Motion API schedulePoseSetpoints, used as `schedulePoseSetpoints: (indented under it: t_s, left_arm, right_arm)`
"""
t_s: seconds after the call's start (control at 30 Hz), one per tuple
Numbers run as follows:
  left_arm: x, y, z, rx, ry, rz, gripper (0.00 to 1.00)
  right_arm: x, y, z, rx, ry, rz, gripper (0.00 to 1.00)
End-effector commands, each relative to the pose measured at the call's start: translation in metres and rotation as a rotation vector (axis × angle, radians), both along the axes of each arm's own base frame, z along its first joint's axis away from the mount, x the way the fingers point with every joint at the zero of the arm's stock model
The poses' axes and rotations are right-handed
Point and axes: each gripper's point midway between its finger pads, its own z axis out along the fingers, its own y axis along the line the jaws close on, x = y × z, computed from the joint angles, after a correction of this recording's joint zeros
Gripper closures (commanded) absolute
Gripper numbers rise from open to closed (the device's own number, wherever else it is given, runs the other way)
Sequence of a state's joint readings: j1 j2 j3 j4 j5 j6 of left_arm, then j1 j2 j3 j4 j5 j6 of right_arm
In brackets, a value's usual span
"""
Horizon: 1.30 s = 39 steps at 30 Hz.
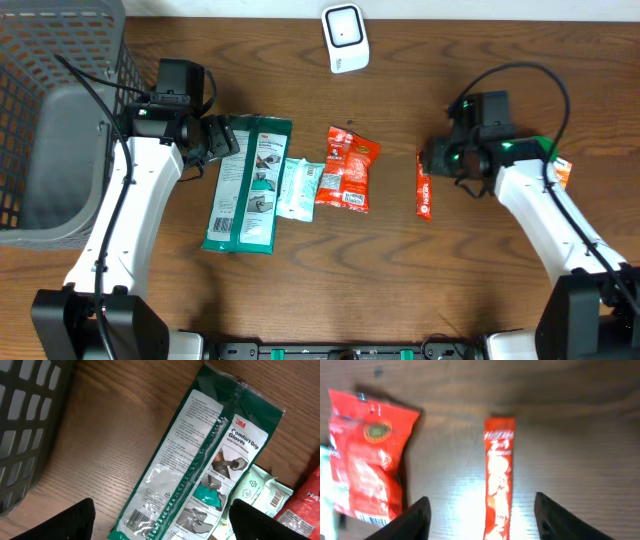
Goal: Scan the item barcode
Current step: 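Grasp the Nescafe stick by its end with the right gripper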
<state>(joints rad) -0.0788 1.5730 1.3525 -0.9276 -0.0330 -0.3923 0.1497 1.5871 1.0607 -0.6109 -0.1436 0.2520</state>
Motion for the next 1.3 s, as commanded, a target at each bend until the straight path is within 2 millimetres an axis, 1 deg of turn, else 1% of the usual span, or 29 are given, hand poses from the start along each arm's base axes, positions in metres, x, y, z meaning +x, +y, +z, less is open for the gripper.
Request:
schedulePoseSetpoints:
  t_s: [0.0, 0.1, 0.17, 0.3, 0.47, 0.57, 0.83, 0.87, 0.9, 0.93, 1.03, 1.07, 1.13, 1.27]
  left_arm:
    - [0.003, 0.003, 0.007, 0.013, -0.018, 0.003, 0.14]
    - [0.003, 0.003, 0.007, 0.013, -0.018, 0.003, 0.14]
    - [0.003, 0.003, 0.007, 0.013, -0.018, 0.003, 0.14]
    - [0.003, 0.003, 0.007, 0.012, -0.018, 0.003, 0.14]
    - [0.003, 0.003, 0.007, 0.012, -0.018, 0.003, 0.14]
    - [0.003, 0.003, 0.007, 0.013, -0.018, 0.003, 0.14]
    - [0.003, 0.003, 0.007, 0.013, -0.018, 0.003, 0.14]
    - [0.003, 0.003, 0.007, 0.012, -0.018, 0.003, 0.14]
    - [0.003, 0.003, 0.007, 0.012, -0.018, 0.003, 0.14]
    - [0.003, 0.003, 0.007, 0.013, -0.018, 0.003, 0.14]
    - [0.003, 0.003, 0.007, 0.013, -0.018, 0.003, 0.14]
    - [0.003, 0.003, 0.007, 0.012, -0.018, 0.003, 0.14]
    - [0.003, 0.003, 0.007, 0.013, -0.018, 0.003, 0.14]
    - [0.003, 0.003, 0.007, 0.013, -0.018, 0.003, 0.14]
  right_arm:
    - [-0.016, 0.01, -0.021, -0.027, 0.061, 0.021, 0.36]
    - [-0.026, 0.011, -0.037, -0.094, 0.092, 0.01, 0.41]
    - [-0.031, 0.01, -0.047, -0.15, 0.104, 0.01, 0.49]
    - [-0.036, 0.006, -0.06, -0.249, 0.115, 0.008, 0.6]
    - [-0.039, 0.005, -0.071, -0.273, 0.143, -0.009, 0.61]
    - [-0.039, -0.001, -0.077, -0.295, 0.158, -0.03, 0.6]
    - [-0.044, -0.002, -0.091, -0.308, 0.197, -0.026, 0.61]
    - [-0.044, -0.002, -0.092, -0.308, 0.2, -0.025, 0.63]
    - [-0.045, -0.002, -0.094, -0.311, 0.206, -0.024, 0.69]
    - [-0.045, -0.002, -0.094, -0.307, 0.208, -0.023, 0.72]
    - [-0.046, -0.001, -0.095, -0.303, 0.211, -0.021, 0.8]
    - [-0.046, 0.0, -0.095, -0.301, 0.213, -0.02, 0.8]
    - [-0.048, 0.002, -0.095, -0.289, 0.221, -0.015, 0.75]
    - [-0.049, 0.002, -0.095, -0.286, 0.224, -0.014, 0.75]
